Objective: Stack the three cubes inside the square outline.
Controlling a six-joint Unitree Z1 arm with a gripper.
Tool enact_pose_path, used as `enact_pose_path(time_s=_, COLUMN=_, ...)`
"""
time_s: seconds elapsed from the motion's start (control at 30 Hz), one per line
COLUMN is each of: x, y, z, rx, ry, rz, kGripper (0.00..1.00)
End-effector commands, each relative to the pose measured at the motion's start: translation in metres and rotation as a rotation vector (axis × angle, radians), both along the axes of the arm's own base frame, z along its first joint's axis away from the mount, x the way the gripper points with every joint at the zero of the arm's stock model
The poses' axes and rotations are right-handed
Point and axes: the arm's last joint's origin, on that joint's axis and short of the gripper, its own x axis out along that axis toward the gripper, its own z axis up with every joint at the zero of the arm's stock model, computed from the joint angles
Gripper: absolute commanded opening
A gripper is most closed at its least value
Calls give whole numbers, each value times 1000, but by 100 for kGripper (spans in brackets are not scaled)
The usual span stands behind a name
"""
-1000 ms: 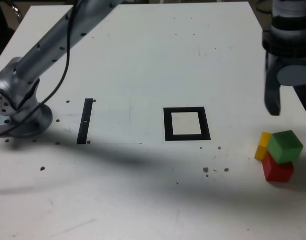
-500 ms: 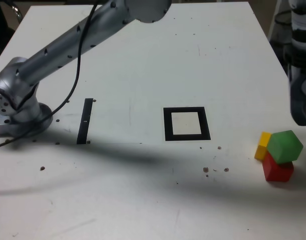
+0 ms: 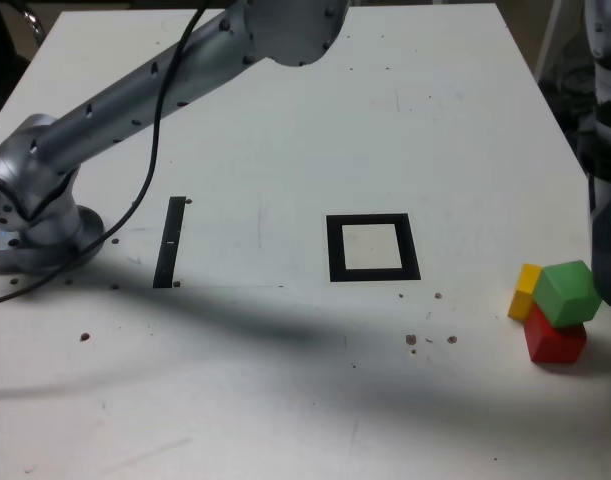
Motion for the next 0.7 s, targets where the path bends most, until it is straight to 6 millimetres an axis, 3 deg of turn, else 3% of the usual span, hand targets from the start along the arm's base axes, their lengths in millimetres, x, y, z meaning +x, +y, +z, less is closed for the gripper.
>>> enact_pose_path(time_s=0.0, x=-2, y=-3, z=0, rx=-8, ry=9, rz=7, kGripper=99)
enact_pose_path(time_s=0.67, x=-32, y=-2, z=3, rx=16, ry=193, rz=98, kGripper=99)
